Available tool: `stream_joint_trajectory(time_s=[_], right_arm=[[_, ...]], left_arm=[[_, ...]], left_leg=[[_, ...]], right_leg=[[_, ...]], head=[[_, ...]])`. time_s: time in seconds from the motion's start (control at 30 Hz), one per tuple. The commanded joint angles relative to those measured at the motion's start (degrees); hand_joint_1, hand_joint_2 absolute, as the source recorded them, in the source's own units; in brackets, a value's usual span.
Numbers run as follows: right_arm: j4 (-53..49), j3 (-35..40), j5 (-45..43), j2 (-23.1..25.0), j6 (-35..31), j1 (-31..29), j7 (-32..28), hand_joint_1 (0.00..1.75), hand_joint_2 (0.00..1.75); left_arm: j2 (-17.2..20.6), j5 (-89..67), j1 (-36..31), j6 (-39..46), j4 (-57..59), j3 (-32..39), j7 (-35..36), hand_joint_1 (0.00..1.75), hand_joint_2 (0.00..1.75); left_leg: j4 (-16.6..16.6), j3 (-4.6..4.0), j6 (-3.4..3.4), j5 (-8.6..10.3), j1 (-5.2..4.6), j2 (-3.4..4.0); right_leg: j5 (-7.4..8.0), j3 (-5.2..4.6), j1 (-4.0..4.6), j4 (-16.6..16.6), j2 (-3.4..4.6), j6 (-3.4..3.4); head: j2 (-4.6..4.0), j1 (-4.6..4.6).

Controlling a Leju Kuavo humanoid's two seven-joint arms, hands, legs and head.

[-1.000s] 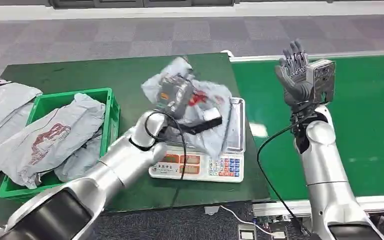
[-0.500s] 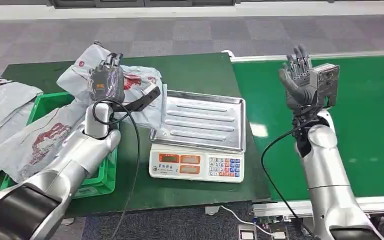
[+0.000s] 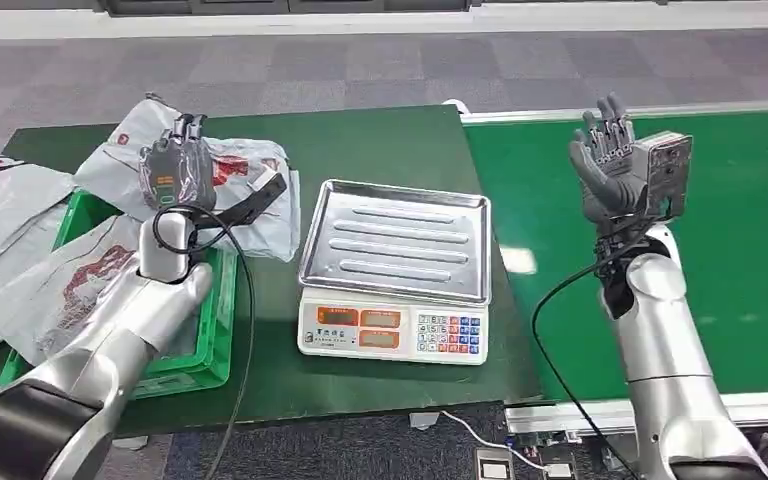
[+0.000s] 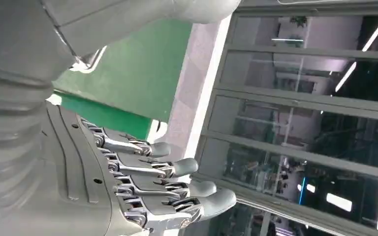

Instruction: Moved the parcel from conveyor to table for the left to box.

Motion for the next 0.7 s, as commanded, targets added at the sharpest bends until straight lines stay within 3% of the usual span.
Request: stream_joint_trajectory(time_s=[0.03,0.13,0.2,0.33,0.5,0.7], right_arm=[[-4.46,-0.6,-0.46,-1.18,-0.23,2.99,2.4,0.0,1.75],[-7.16,-1.09,-0.3,-2.2,-0.12,4.61,3.98,0.0,1.75],[-7.63,-1.23,-0.45,-3.14,0.16,5.07,4.5,0.0,1.75],[-6.18,-1.31,-1.45,-5.63,1.42,5.19,4.8,0.0,1.75],[-6.9,-1.69,-1.59,-5.24,1.88,6.43,4.68,0.0,1.75],[-10.31,-3.23,0.48,-4.05,1.56,8.78,6.23,0.0,1.75]], left_arm=[[8.43,-9.57,11.85,-2.72,-8.09,10.86,6.77,1.75,1.75],[10.57,-13.11,15.47,-4.29,-12.24,17.97,5.98,1.75,1.75],[13.84,-13.11,17.57,-8.93,-15.8,16.69,8.43,1.75,1.75],[16.16,-13.11,20.58,-17.9,-21.21,17.33,8.96,1.75,1.75],[16.44,-13.11,21.43,-22.35,-22.49,18.98,8.54,1.75,1.75],[19.98,-13.11,17.66,-24.71,-24.97,18.59,9.8,1.75,1.75]], left_leg=[[-0.22,0.28,-0.01,-0.06,-0.03,0.28],[-0.22,0.3,-0.05,-0.11,-0.05,0.42],[-0.16,0.28,-0.11,-0.16,0.0,0.49],[-0.08,0.09,-0.15,-0.17,0.06,0.49],[-0.09,0.07,-0.16,-0.15,0.06,0.42],[0.0,-0.03,-0.19,-0.16,0.14,0.36]], right_leg=[[0.02,0.2,-0.02,-0.18,0.27,-0.04],[-0.01,0.13,-0.04,-0.14,0.44,-0.06],[-0.04,0.06,0.01,-0.11,0.52,-0.08],[-0.07,-0.13,0.08,-0.03,0.46,-0.11],[-0.1,-0.14,0.08,-0.03,0.38,-0.15],[-0.09,-0.19,0.17,0.01,0.32,-0.21]], head=[[0.0,-0.02],[0.0,0.0],[0.0,-0.02],[0.0,0.0],[0.0,-0.02],[0.0,-0.02]])
